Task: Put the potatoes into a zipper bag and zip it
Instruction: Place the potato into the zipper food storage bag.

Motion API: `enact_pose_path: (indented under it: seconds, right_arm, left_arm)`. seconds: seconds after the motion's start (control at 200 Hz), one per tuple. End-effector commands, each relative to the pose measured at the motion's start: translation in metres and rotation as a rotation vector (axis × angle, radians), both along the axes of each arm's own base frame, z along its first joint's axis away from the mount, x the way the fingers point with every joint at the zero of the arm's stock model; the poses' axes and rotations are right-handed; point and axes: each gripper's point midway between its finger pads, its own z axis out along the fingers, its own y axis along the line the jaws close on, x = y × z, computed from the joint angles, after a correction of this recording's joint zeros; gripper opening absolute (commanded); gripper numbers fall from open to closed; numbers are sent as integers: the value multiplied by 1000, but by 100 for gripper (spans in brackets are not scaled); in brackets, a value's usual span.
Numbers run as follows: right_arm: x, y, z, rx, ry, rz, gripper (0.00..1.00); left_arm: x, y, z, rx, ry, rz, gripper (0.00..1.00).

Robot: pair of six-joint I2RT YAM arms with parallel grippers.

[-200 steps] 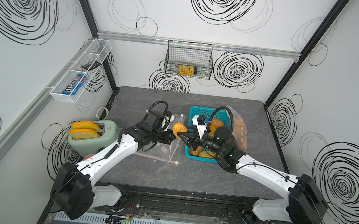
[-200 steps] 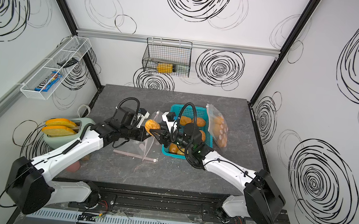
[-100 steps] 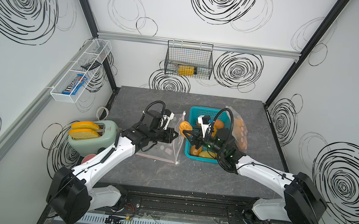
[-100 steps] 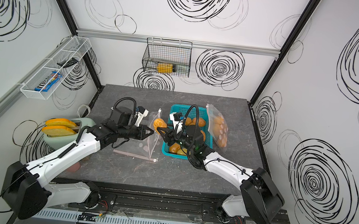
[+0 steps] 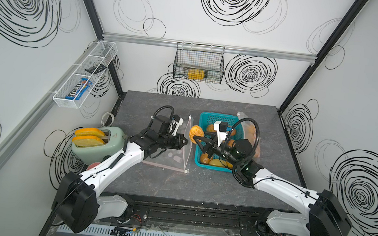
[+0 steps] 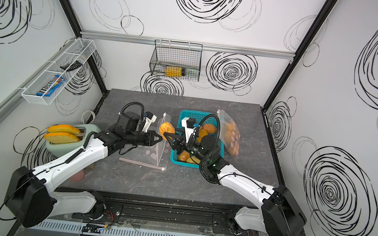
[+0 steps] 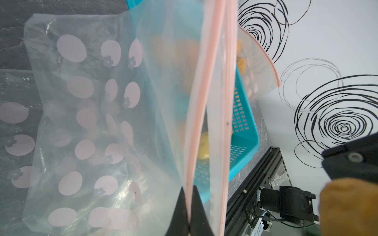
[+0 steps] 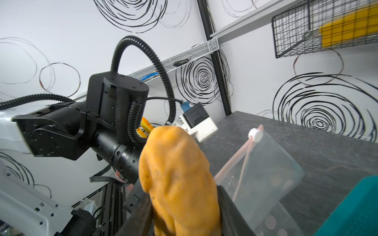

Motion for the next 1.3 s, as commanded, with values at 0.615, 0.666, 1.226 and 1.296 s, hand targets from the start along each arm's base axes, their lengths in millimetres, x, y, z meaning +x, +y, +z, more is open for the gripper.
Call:
enact_pose_path:
  seconds: [0.615, 0.666, 1.226, 1.296]
  right_arm:
    - [39, 16, -59, -66, 79, -58, 37]
    - [39, 17, -60, -73, 83, -53, 37]
    - [47, 33, -95, -291, 52, -33, 36]
    - [48, 35, -100, -319, 53, -33, 36]
  left_arm:
    - [-12, -2, 37, -208, -57, -56, 0]
    - [-11, -1, 37, -204, -58, -54, 0]
    - [10, 13, 42, -80, -102, 23, 0]
    - [11, 14, 41, -61, -106, 21, 0]
